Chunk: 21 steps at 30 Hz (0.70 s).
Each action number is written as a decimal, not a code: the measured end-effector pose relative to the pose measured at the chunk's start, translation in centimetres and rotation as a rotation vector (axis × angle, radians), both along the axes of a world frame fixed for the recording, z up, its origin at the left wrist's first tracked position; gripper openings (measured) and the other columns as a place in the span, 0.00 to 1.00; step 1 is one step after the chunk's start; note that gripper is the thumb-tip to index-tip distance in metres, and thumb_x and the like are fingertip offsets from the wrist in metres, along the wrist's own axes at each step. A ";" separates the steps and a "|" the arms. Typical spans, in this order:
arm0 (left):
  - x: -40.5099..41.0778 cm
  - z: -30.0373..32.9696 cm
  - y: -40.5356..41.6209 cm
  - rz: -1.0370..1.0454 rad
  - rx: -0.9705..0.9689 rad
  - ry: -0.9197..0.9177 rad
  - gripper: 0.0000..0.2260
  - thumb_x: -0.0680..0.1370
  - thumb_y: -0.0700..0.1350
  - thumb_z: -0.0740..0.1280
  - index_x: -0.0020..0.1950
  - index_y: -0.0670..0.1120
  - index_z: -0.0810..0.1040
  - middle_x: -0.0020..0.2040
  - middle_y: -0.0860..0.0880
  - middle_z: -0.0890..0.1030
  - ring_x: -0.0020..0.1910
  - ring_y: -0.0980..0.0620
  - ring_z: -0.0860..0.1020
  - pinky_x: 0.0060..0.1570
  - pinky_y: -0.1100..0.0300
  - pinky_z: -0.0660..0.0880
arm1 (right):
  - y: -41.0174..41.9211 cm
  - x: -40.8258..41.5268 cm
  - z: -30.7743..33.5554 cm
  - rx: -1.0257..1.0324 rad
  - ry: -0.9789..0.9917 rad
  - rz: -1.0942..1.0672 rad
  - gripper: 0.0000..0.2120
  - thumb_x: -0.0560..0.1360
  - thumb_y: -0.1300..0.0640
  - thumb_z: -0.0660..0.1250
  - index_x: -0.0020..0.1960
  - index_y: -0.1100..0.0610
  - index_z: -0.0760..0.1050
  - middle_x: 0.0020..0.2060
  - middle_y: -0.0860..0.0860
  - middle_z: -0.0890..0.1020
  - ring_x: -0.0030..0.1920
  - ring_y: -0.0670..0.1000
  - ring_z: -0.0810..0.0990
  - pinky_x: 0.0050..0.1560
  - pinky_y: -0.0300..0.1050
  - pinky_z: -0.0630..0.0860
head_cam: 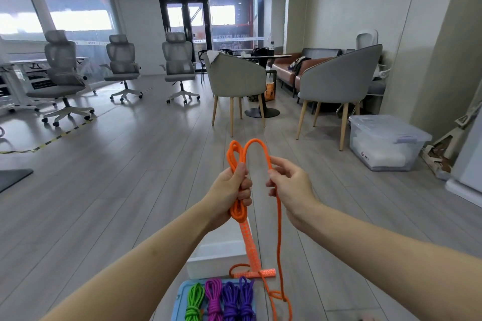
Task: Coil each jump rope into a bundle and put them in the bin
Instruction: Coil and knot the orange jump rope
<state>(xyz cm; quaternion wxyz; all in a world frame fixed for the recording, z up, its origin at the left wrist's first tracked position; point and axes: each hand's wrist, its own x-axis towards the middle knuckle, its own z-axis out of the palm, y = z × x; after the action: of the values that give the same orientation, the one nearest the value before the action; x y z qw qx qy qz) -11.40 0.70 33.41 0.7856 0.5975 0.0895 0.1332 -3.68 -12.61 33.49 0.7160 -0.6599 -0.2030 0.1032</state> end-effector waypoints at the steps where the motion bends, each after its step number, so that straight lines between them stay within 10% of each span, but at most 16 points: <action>1: 0.0 -0.1 -0.3 -0.007 0.025 -0.012 0.12 0.85 0.54 0.60 0.55 0.45 0.68 0.34 0.51 0.65 0.29 0.55 0.63 0.30 0.63 0.68 | 0.1 -0.3 0.1 0.040 0.037 0.005 0.10 0.81 0.63 0.67 0.60 0.53 0.78 0.45 0.52 0.83 0.39 0.48 0.81 0.36 0.40 0.77; 14: 0.3 -1.4 -1.0 0.092 0.227 -0.053 0.16 0.86 0.50 0.61 0.58 0.36 0.75 0.36 0.48 0.73 0.33 0.53 0.70 0.36 0.58 0.73 | 0.4 -2.1 0.8 0.052 0.102 0.121 0.08 0.79 0.70 0.67 0.54 0.62 0.81 0.37 0.59 0.83 0.33 0.51 0.83 0.38 0.45 0.82; 17: 0.6 -1.4 -1.5 0.146 0.116 -0.028 0.11 0.85 0.49 0.63 0.56 0.42 0.76 0.35 0.48 0.74 0.32 0.53 0.72 0.36 0.58 0.74 | 0.5 -1.7 0.3 0.095 0.234 0.059 0.11 0.76 0.68 0.73 0.55 0.63 0.74 0.46 0.61 0.81 0.37 0.53 0.85 0.43 0.44 0.84; 21: 1.2 -1.2 -1.8 0.165 -0.123 -0.019 0.10 0.85 0.50 0.62 0.53 0.44 0.74 0.42 0.46 0.80 0.27 0.52 0.77 0.31 0.57 0.76 | 0.8 -2.3 0.2 0.016 0.234 0.077 0.10 0.77 0.64 0.73 0.54 0.69 0.76 0.32 0.57 0.82 0.28 0.50 0.80 0.34 0.43 0.81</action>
<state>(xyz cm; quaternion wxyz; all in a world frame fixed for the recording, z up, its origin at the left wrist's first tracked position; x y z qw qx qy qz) -10.21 -1.07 32.17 0.8079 0.5376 0.1389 0.1977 -5.95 -11.85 33.74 0.7355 -0.6294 -0.1441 0.2052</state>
